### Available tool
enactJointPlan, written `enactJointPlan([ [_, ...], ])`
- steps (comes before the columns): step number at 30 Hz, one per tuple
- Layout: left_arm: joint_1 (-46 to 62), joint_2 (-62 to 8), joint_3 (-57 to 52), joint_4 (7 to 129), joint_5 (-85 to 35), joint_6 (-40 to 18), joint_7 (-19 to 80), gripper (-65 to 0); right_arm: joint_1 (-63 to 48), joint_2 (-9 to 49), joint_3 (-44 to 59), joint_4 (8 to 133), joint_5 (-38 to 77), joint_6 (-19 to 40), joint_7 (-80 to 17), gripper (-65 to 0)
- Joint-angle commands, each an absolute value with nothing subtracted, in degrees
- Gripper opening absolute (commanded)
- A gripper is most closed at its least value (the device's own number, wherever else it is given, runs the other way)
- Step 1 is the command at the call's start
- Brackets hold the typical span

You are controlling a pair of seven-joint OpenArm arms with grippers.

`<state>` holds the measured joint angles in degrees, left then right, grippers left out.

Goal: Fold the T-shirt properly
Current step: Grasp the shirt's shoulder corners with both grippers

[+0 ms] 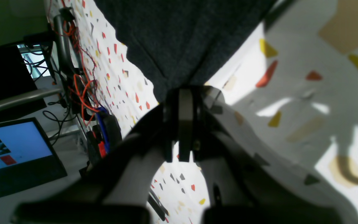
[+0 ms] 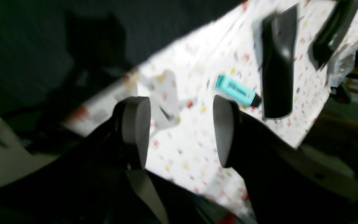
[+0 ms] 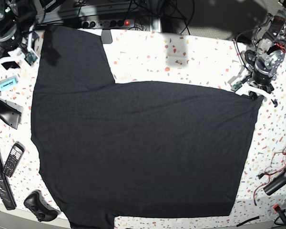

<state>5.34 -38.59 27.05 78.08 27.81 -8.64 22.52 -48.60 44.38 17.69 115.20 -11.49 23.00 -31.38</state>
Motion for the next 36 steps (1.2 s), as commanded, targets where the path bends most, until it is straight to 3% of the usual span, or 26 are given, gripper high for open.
enactJointPlan([
  [1, 6.5, -38.7, 27.6, 77.6, 27.2, -10.9, 23.8, -65.0, -48.6, 46.1, 17.8, 114.8, -13.1, 22.1, -30.4, -33.6],
  [6, 6.5, -38.6, 27.6, 77.6, 27.2, -10.7, 23.9, -65.0, -47.7, 48.3, 12.3, 110.1, -15.1, 19.2, -28.6, -33.6],
  [18, 6.5, -36.7, 27.6, 77.6, 27.1, -10.5, 24.2, -65.0, -34.1, 48.2, -10.9, 103.6, -25.4, 10.2, -32.4, -33.6],
  [32, 6.5, -36.7, 27.6, 77.6, 27.0, -10.5, 24.4, -65.0, -31.0, 47.2, -14.3, 103.6, -21.4, 10.3, -30.5, -35.0],
  [36, 6.5, -36.7, 27.6, 77.6, 27.0, -10.5, 24.4, -65.0, -28.7, 44.7, -14.3, 103.6, -20.1, 13.9, -29.8, -36.6],
])
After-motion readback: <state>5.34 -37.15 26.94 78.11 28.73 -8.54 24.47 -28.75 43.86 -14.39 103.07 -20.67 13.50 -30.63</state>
